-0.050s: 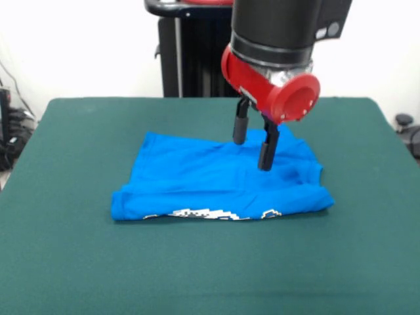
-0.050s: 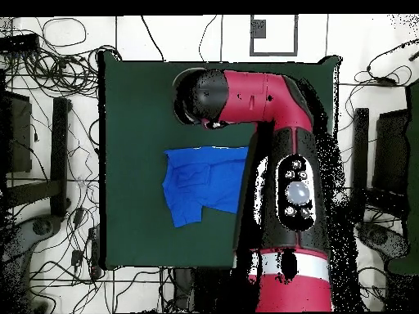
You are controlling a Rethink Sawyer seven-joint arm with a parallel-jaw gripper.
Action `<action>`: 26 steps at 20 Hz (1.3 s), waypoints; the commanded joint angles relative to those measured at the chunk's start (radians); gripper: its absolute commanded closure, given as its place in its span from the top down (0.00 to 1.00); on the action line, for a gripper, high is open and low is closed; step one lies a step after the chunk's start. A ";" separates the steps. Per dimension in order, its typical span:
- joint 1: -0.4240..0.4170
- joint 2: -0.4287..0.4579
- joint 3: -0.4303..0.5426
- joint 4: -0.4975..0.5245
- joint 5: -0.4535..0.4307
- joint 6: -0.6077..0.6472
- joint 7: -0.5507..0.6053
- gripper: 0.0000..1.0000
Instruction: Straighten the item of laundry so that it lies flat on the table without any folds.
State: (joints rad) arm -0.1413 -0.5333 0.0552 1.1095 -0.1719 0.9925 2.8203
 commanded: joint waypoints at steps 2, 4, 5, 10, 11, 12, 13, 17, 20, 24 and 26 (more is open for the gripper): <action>0.030 0.064 -0.002 0.107 0.006 0.014 0.059 1.00; 0.029 0.069 -0.001 0.109 0.006 0.007 0.054 1.00; 0.029 0.070 -0.002 0.112 0.008 0.008 0.054 1.00; 0.031 0.056 0.001 0.138 0.019 0.005 0.053 1.00; 0.032 0.053 0.001 0.140 0.022 0.009 0.054 1.00; 0.031 0.049 0.003 0.148 0.023 -0.002 0.052 1.00; 0.031 0.049 0.005 0.149 0.021 -0.006 0.046 1.00; 0.035 0.055 0.003 0.136 0.021 0.006 0.053 1.00; 0.033 0.064 0.003 0.118 0.020 0.017 0.049 1.00; 0.028 0.083 0.007 0.091 0.015 0.020 0.036 1.00; 0.032 0.083 0.005 0.074 0.008 0.029 0.029 1.00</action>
State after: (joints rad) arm -0.1399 -0.4715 0.0471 1.1136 -0.1715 0.9924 2.8203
